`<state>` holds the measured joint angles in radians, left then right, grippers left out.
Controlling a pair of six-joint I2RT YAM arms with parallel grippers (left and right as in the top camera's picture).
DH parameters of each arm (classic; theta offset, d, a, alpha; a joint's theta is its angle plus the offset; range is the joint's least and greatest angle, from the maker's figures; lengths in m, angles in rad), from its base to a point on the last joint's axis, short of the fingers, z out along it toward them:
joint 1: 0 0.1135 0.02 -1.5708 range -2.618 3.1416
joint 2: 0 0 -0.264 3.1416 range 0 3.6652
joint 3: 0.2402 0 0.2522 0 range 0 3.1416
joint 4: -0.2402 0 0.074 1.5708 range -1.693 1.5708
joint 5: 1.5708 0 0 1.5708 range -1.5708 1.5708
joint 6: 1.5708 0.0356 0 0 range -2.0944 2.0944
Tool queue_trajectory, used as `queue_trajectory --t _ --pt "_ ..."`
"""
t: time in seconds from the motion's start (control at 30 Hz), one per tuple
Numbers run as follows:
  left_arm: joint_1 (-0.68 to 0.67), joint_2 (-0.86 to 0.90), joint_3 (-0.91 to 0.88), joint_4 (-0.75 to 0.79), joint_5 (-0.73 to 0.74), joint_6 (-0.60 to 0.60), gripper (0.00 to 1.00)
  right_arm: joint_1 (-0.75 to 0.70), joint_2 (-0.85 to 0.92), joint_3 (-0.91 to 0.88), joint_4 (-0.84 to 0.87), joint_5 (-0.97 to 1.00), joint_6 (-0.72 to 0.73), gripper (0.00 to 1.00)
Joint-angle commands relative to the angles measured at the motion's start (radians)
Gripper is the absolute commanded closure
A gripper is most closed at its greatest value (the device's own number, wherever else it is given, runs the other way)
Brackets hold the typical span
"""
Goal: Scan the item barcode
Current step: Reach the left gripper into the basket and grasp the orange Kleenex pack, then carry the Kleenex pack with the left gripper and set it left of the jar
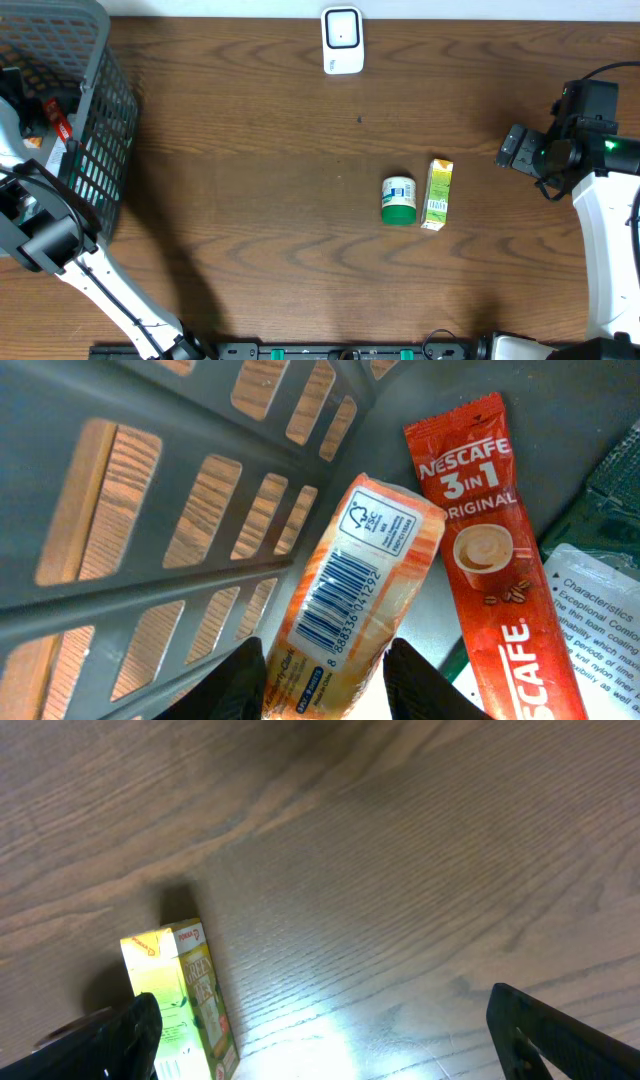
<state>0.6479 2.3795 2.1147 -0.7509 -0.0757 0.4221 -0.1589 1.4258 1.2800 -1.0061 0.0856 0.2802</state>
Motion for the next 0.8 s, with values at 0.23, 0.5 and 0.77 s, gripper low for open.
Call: queue_trajectory --t 0.23,0.5,0.77 --pt "0.005 0.019 -0.044 0.011 0.016 -0.009 0.74 -0.004 -0.005 0.002 -0.001 0.011 -0.008 0.01" --pt "0.004 -0.075 -0.04 0.066 0.015 -0.13 0.86 -0.004 -0.005 0.002 -0.001 0.011 -0.008 0.01" --pt "0.0 -0.348 -0.04 0.071 0.015 -0.335 0.88 -0.004 -0.005 0.002 -0.001 0.011 -0.008 0.01"
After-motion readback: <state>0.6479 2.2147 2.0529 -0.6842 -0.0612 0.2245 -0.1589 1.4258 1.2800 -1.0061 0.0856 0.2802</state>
